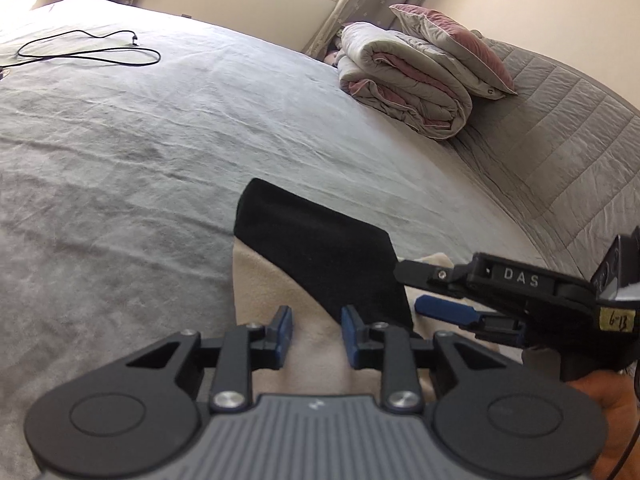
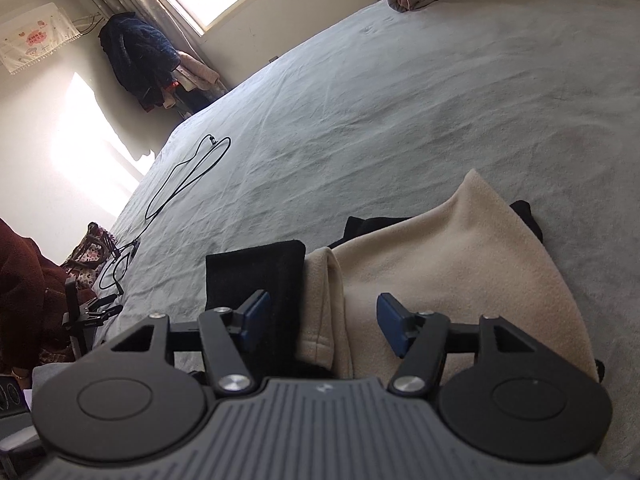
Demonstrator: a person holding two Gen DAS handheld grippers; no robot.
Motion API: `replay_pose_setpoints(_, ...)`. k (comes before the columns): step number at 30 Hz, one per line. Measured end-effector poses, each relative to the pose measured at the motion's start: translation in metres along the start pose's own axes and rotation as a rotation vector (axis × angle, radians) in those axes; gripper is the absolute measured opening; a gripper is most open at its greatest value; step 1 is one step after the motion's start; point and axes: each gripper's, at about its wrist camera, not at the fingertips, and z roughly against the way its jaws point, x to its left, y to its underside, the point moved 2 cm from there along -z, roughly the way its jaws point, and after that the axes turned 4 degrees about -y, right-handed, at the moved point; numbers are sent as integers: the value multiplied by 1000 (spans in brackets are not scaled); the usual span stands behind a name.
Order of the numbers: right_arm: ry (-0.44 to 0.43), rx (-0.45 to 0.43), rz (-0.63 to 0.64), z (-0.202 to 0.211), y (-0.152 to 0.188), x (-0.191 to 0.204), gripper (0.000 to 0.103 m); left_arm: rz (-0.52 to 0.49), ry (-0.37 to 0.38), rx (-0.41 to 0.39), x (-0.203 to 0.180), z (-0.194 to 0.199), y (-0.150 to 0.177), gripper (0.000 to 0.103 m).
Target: Fold clothes
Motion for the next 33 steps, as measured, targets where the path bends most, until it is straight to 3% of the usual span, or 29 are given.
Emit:
replay_pose_setpoints(5, -4, 30, 19, -9, 5, 6, 63, 16, -177, 69, 13, -7, -18, 32)
replay_pose_setpoints(8, 0, 45, 34, -14, 7, 9, 63, 43, -204, 100, 22, -12, -20, 36)
replay_pose_setpoints(12, 5, 65, 53, -22, 10, 13, 63, 41, -191, 100, 25, -12, -17, 38)
replay_pose_setpoints(15, 11, 68, 64, -27, 11, 17, 64, 22, -170, 88, 24, -12, -15, 34)
replay_pose_setpoints(16, 15, 65, 68, -28, 12, 19, 60, 15, -165, 82, 23, -12, -14, 31)
replay_pose_setpoints(17, 14, 64, 78, -30, 12, 21, 47, 15, -155, 78, 23, -12, -13, 28)
replay_pose_setpoints(20, 19, 57, 99, -31, 13, 28, 25, 35, -143, 71, 25, -10, -12, 27)
replay_pose_setpoints(27, -107, -2, 25, -6, -3, 38, 22, 49, -68, 12, 20, 2, -15, 26)
replay_pose_setpoints(33, -157, -26, 5, 8, -16, 44, 22, -15, -12, -44, -2, 13, -22, 26)
